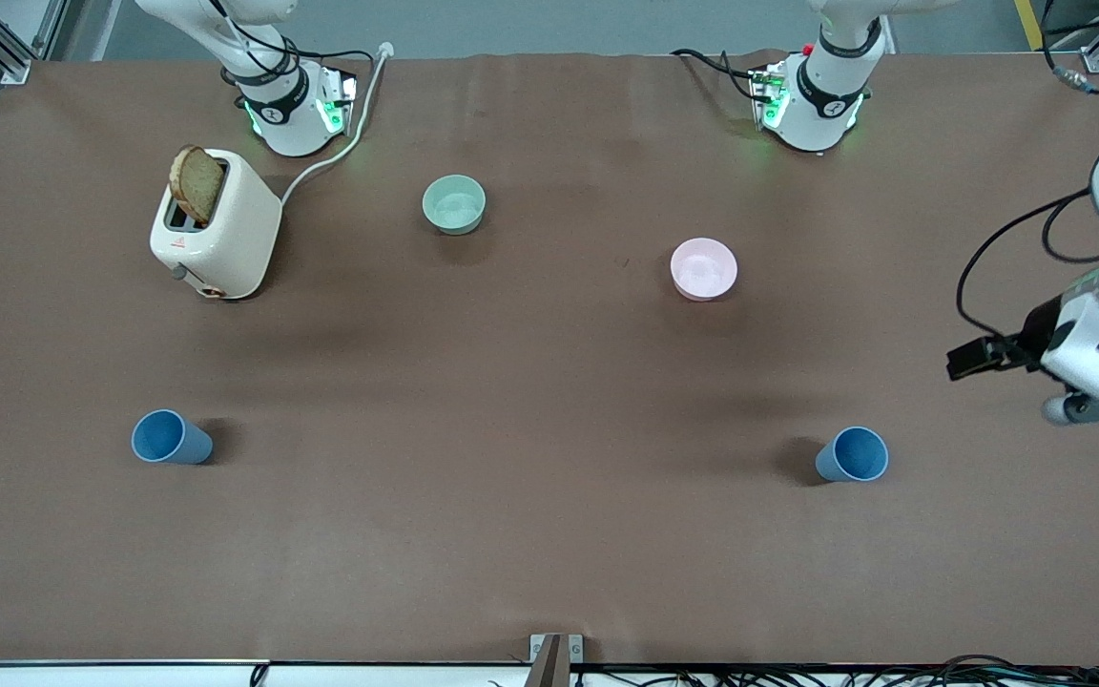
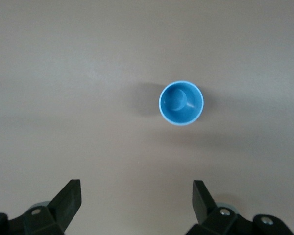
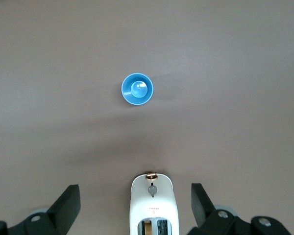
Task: Stack blue cups with both arms
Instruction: 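Reach the right gripper and the left gripper down to each blue cup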
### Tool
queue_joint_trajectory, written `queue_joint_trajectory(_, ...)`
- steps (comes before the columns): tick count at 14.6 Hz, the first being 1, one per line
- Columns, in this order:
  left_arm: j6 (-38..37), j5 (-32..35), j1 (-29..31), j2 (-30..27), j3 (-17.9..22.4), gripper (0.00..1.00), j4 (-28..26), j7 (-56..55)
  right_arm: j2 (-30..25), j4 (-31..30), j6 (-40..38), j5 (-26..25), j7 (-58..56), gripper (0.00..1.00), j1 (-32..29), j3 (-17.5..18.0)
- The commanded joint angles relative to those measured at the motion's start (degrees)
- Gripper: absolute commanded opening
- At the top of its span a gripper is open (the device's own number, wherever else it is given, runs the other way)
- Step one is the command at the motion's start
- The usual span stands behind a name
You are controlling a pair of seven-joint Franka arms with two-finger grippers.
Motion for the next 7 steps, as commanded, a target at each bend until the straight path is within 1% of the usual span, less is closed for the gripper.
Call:
queue_joint_trajectory(1, 3.34, 0.24, -0.16, 4.37, 0.02, 1.0, 1.86, -0.33, 6.99, -0.44, 5.38, 0.93, 0.19, 1.0, -0.95, 0.58)
queue_joint_trajectory(2, 5.45, 0.24, -0.33, 6.47, 0.11, 1.0, 1.86, -0.33, 8.75, -2.71, 10.2, 0.93, 0.19, 1.0, -0.95, 0.58)
queue_joint_trajectory(5, 12.13, 0.24, -0.77, 11.31, 0.11, 1.0, 1.95, -0.24, 11.22, -10.44, 23.47, 0.85, 0.1, 1.0, -0.77, 0.58)
queue_joint_trajectory(7, 14.86, 0.24, -1.04, 13.52, 0.02, 1.0, 1.95, -0.24, 12.89, -16.42, 32.44, 0.85, -0.34, 1.0, -0.77, 0.58)
